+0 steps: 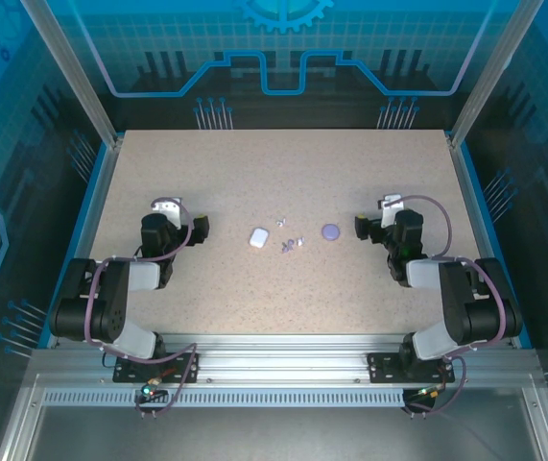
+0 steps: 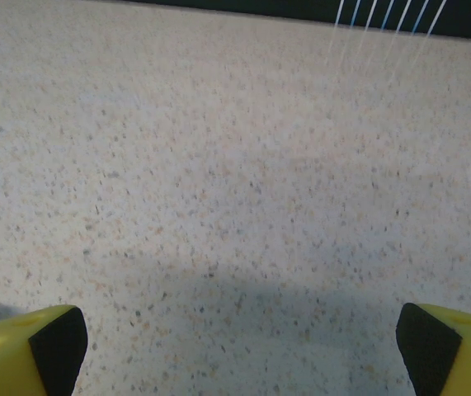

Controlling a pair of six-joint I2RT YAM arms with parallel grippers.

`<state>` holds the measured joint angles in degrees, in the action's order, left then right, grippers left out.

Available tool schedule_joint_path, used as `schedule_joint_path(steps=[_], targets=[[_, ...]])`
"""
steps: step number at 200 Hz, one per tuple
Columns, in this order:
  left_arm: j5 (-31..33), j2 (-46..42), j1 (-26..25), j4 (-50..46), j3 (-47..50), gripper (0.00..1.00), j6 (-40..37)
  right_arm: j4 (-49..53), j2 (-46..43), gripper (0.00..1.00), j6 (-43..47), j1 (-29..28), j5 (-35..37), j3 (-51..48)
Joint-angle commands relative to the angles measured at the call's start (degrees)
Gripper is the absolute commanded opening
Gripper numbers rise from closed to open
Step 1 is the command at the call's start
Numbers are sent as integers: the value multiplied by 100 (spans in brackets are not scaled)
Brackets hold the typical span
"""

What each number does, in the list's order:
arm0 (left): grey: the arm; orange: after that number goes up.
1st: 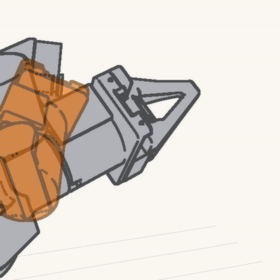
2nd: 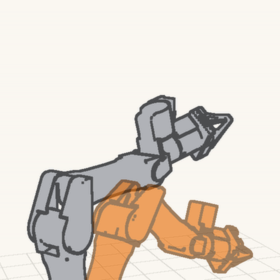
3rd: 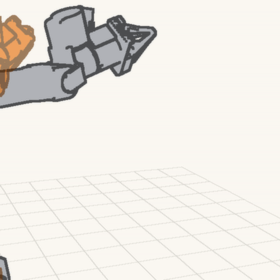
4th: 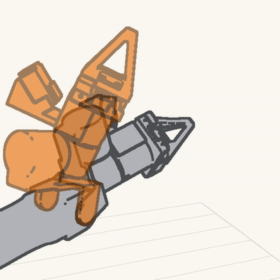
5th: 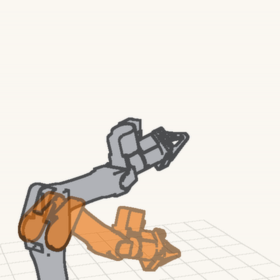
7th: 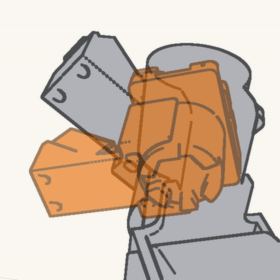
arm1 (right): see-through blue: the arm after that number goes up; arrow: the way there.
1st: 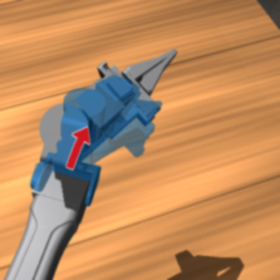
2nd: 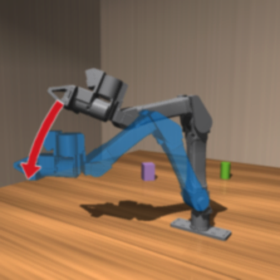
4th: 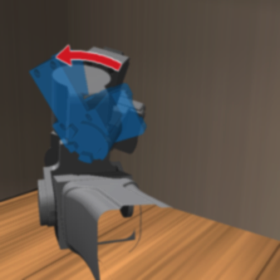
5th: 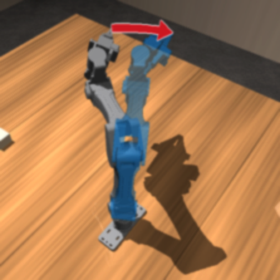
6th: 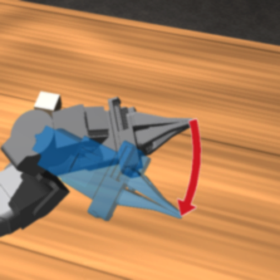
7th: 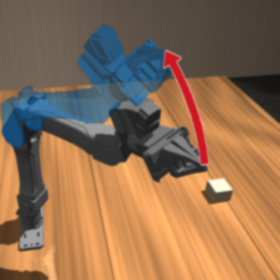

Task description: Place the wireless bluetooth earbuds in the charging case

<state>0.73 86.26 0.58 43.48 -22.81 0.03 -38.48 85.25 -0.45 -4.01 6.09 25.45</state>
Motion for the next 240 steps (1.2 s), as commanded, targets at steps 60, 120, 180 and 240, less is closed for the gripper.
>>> schedule_joint_path(steps=[60,120,180,240], targets=[[323,-1868,-32,-3430,-904,99,773,3674,-868,100,-826,66,85,1435],[-377,-2138,-511,-6189,-1887,99,1587,5463,-1338,100,-1376,-28,-971,1884],[-792,-1424,-1814,-7435,-2699,99,1133,6299,-1080,100,-1433,-541,-1273,2238],[-730,234,-2540,-8099,-3870,80,639,6427,-877,100,-1361,-977,-1289,2390]])
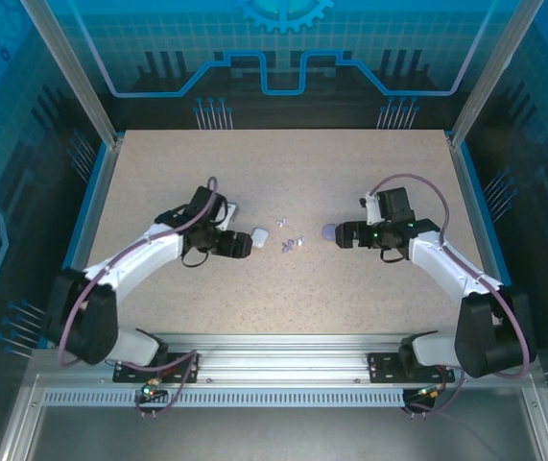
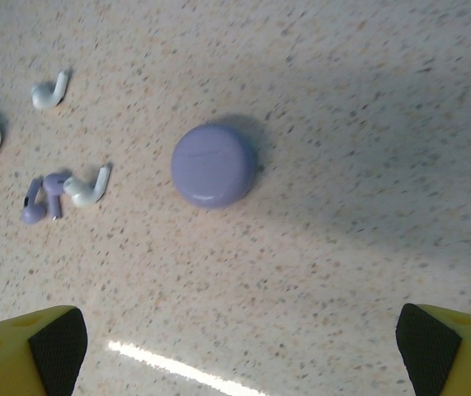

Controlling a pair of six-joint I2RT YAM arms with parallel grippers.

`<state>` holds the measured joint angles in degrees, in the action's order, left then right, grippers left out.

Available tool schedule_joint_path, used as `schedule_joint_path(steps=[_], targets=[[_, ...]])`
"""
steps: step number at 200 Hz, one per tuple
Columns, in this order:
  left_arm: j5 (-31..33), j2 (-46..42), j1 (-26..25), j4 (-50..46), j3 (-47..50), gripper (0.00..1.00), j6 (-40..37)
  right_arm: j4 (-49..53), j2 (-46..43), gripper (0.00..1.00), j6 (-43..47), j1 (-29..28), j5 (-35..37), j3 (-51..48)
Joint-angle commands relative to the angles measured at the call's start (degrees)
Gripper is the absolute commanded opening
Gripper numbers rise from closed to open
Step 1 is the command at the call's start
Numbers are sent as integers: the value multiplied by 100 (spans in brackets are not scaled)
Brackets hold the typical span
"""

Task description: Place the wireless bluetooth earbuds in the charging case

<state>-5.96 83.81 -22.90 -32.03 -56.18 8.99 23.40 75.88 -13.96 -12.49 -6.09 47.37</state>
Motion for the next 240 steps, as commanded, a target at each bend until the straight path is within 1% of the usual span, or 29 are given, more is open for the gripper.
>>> schedule_joint_path(steps=[1,9,19,37,127,168,202,214,240], targets=[[-49,492,-208,-553,-551,80,-262,242,60,100,-10,-134,-65,200],[81,692,-302,-593,-686,78,-270,269,81,100,-33,-148,-9,208],[284,895,-393,-628,-844,78,-234,295,118,100,-46,-157,45,211],[438,1223,-433,-689,-1101,78,-213,315,172,100,-37,-175,55,210],[434,2734,-487,-921,-2310,72,-454,470,130,100,60,-228,142,248],[536,3042,-488,-1008,-2521,67,-480,490,139,100,51,-229,197,263],[438,3176,-497,-956,-2573,66,-493,525,162,100,42,-236,154,269],[524,3223,-497,-946,-2589,65,-486,539,151,100,26,-236,160,264],[596,3393,-502,-1060,-2734,61,-513,526,116,100,8,-243,142,270]])
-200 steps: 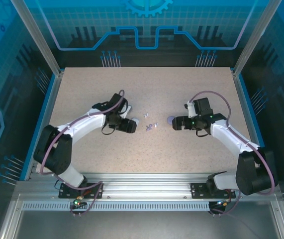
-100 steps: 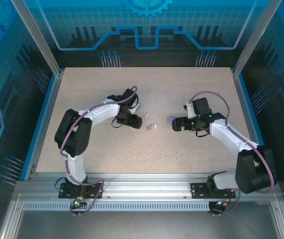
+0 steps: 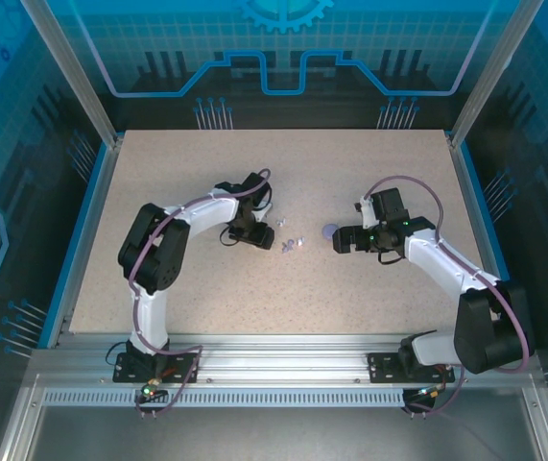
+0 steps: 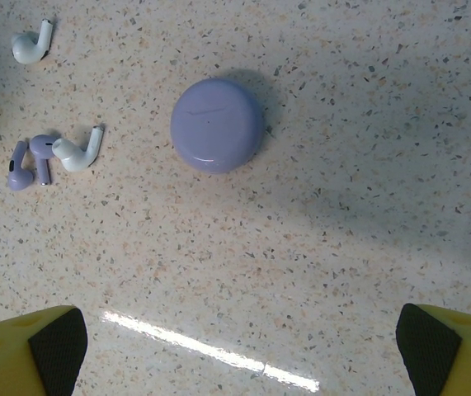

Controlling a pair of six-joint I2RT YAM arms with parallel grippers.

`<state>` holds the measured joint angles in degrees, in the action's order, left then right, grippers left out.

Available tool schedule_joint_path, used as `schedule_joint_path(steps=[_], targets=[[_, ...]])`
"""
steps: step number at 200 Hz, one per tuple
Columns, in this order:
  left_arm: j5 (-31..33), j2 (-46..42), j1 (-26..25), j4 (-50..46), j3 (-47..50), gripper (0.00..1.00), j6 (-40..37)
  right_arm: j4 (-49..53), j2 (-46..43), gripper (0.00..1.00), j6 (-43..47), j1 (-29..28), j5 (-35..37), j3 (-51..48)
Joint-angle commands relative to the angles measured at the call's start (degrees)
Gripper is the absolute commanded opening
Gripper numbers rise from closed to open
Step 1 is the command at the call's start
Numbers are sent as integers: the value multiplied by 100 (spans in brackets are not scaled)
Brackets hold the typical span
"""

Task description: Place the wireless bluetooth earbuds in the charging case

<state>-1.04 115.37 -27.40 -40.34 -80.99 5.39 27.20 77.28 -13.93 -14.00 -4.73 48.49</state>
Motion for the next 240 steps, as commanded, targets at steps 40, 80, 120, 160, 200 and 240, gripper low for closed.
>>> schedule_joint_path(steps=[40,80,120,160,200,240], targets=[[518,367,-197,-384,-325,59,-178,156,-11,100,5,-86,43,154],[702,481,-281,-536,-426,56,-187,146,3,100,13,-90,16,152],[599,369,-292,-457,-369,45,-235,145,57,100,52,-89,-200,152],[561,-101,-288,-111,-125,42,-486,164,381,100,145,-92,-968,471],[328,-1025,-386,675,459,42,-1018,31,693,95,251,-93,-2134,783],[320,-1706,-670,1342,892,41,-1554,172,1171,82,308,-89,-3330,1344]])
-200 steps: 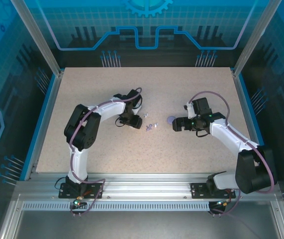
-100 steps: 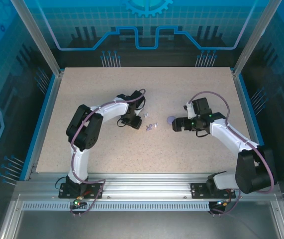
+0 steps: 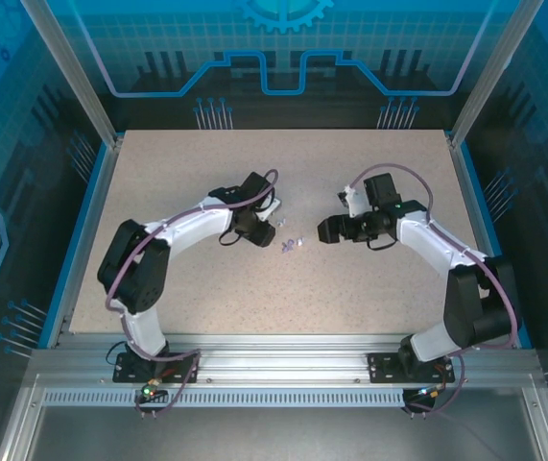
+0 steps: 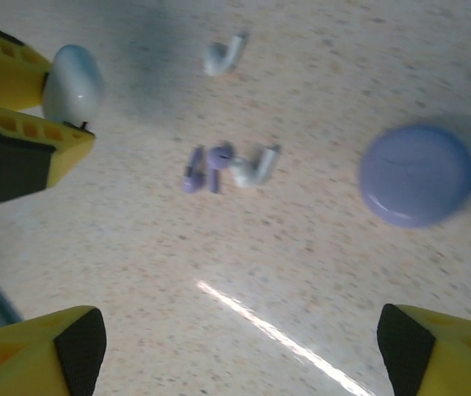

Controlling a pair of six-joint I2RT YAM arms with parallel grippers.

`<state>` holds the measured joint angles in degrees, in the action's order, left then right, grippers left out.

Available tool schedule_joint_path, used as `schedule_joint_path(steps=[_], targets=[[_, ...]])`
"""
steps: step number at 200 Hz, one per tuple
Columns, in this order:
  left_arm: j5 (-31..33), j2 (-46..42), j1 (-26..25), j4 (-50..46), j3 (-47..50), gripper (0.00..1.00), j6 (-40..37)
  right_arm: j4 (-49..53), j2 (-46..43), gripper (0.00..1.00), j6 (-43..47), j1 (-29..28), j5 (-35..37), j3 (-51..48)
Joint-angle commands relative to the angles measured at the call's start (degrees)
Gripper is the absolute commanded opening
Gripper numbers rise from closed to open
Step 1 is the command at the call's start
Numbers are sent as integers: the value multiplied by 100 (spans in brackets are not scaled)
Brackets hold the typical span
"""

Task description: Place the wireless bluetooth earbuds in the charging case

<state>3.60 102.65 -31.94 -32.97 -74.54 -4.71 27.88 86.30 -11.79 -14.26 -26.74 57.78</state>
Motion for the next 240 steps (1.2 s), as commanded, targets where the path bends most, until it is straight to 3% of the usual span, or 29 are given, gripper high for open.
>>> schedule_joint_path(steps=[1,42,74,102,240], targets=[[-142,-445,-224,620,260,41,-560,109,279,82,91,-61,-1170,434],[-81,-1000,-609,1164,637,40,-1081,231,578,69,63,-109,-2225,785],[-128,-1161,-716,1215,643,40,-1207,59,584,64,-111,-180,-2607,779],[-98,-1266,-777,1277,663,39,-1238,-84,602,59,-280,-196,-2679,790],[-305,-1563,-952,1326,698,39,-1327,-424,860,53,-644,-428,-2892,1041]])
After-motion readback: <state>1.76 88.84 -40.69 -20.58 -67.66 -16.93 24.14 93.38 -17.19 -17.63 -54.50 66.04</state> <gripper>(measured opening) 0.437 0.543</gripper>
